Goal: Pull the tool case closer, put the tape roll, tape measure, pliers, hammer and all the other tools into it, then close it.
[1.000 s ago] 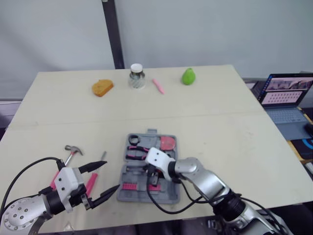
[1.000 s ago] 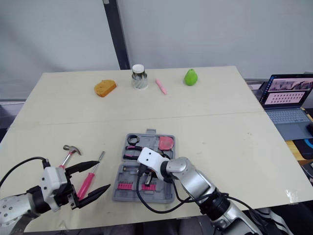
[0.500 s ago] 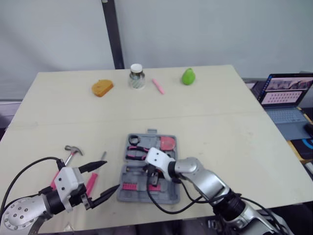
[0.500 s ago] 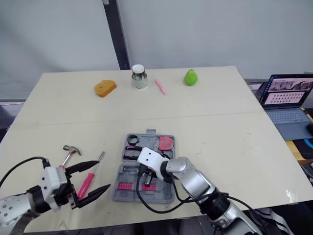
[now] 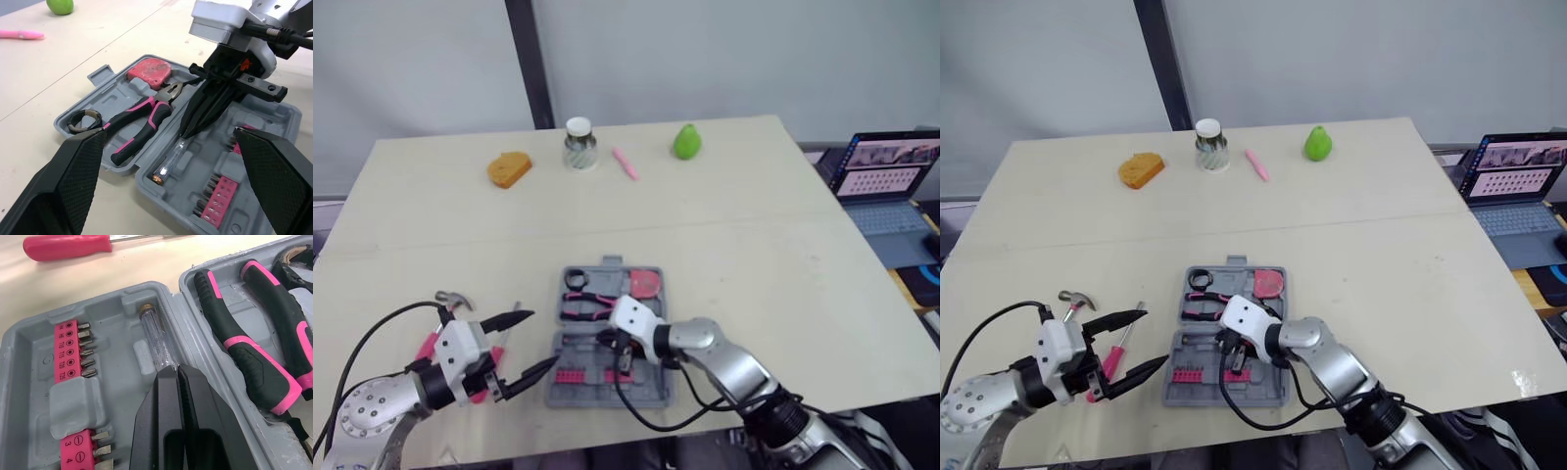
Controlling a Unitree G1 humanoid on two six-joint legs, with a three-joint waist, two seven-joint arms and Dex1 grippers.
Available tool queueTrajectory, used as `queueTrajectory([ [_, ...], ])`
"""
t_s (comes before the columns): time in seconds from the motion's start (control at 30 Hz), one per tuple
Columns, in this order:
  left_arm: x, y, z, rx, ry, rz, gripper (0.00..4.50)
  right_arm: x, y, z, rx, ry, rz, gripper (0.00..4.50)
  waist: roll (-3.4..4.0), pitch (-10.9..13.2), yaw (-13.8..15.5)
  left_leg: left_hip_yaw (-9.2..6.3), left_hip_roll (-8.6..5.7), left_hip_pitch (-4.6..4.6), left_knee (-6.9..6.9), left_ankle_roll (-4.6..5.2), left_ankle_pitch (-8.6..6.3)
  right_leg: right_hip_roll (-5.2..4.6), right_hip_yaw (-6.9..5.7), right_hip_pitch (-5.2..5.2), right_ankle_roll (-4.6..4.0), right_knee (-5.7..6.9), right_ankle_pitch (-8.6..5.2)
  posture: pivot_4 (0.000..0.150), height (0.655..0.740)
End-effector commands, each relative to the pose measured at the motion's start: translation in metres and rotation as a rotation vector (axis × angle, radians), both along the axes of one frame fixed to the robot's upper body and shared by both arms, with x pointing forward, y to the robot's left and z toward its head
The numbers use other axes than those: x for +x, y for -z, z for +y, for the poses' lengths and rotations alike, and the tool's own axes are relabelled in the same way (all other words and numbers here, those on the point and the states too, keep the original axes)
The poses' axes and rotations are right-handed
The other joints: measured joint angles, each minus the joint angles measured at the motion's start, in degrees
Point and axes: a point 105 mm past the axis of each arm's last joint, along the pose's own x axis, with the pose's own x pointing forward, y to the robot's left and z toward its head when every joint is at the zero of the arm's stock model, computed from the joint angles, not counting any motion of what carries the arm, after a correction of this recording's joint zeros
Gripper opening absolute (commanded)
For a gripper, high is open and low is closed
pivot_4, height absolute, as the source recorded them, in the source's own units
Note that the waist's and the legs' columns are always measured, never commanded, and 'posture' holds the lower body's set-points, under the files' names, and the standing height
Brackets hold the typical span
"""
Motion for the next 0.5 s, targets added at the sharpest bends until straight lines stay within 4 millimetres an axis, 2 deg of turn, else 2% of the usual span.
queueTrajectory([
  [0.03,0.002,-0.003,-0.002,0.005,0.011,-0.03,4.5,0.006,-0.014,-0.003,0.054,0.014,-0.021,0.11,-0.06,0.21,0.0,0.01,0.0,-0.01,0.0,0.0,0.0,0.0,0.0,-0.02,0.0,0.01,0.0,0.15,0.74],
  [0.33,0.004,-0.002,-0.001,0.005,0.013,-0.037,4.5,0.017,-0.06,-0.016,0.203,0.046,-0.07,0.11,-0.09,0.46,-0.05,0.05,0.01,-0.13,-0.01,-0.15,0.08,-0.01,-0.02,-0.16,0.02,0.02,0.01,0.15,0.74],
  [0.43,0.003,-0.001,-0.002,0.002,0.013,-0.036,4.5,0.013,-0.063,-0.019,0.2,0.031,-0.061,0.11,-0.12,0.51,0.02,0.09,0.02,-0.16,-0.01,-0.14,0.07,0.0,-0.03,-0.17,0.02,-0.01,0.01,0.15,0.74],
  [0.5,0.002,-0.001,-0.002,0.001,0.014,-0.034,4.5,0.003,-0.055,-0.017,0.162,-0.015,-0.046,0.11,-0.12,0.52,0.01,0.12,0.02,-0.17,-0.01,-0.14,0.06,-0.01,-0.03,-0.17,0.02,-0.02,0.01,0.15,0.74],
])
